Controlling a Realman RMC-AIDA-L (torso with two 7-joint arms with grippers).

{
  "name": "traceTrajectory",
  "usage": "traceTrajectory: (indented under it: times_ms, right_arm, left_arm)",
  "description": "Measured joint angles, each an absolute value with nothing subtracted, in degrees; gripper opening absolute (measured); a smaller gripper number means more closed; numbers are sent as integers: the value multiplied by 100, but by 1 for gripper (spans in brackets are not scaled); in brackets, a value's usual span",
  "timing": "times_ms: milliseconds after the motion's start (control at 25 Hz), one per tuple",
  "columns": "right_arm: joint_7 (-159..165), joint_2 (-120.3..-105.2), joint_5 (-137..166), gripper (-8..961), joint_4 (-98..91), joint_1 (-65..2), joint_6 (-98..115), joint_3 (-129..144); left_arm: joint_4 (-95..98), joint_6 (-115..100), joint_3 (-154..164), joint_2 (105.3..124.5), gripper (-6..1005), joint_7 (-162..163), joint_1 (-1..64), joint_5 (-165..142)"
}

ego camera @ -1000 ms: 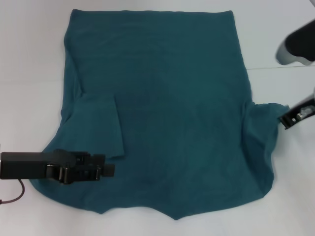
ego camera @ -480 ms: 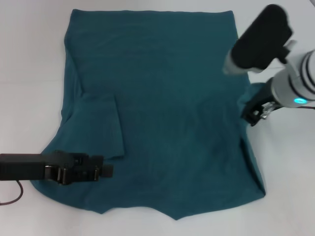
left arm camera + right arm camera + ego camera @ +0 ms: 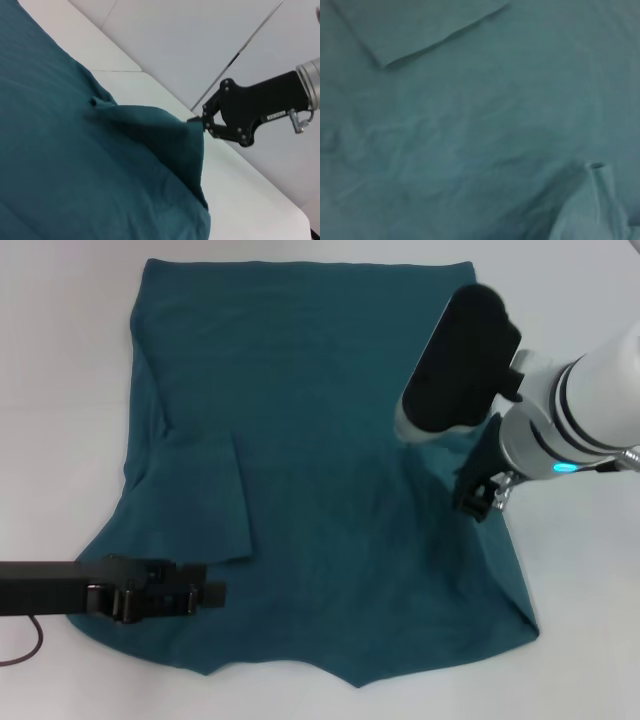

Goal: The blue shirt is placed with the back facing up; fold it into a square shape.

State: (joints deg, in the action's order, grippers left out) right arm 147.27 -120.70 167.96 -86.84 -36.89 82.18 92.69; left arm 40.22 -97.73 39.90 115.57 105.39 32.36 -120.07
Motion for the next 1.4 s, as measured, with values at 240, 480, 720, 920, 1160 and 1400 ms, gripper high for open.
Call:
traceTrajectory:
  times_ms: [240,480,720,920,1160,1400]
  right_arm:
    - [14795,-12075,16781,16,-8608,-3748,8518,9240]
    - [14720,-12060,16416,252,-8589,-3638,8486,9048]
    - [14406,-12024,15564,593,-8585,-3545,8491,8223]
    - [14088,-12005,15263,728,-8597,-3405,8702,7446]
    - [13807,-11989,15006,853,-8632,-3309,9024,7179]
    - [13677,-11990,14871,945,-8619,-3340,9175,7193]
  left_arm:
    - [4023,-9737,3985,11549,615,10539,3172,-12005]
    - [4046,-9682,3898,11494,615,10533,3054,-12009]
    - [4226,-9625,3893,11431,616,10577,2901,-12017]
    - [4629,-9378,3892,11310,614,11216,2702,-12119]
    - [5125,-9271,3903,11294,613,12005,2685,-12717]
    - [5514,-8925,3963,11450,611,12685,2840,-13681]
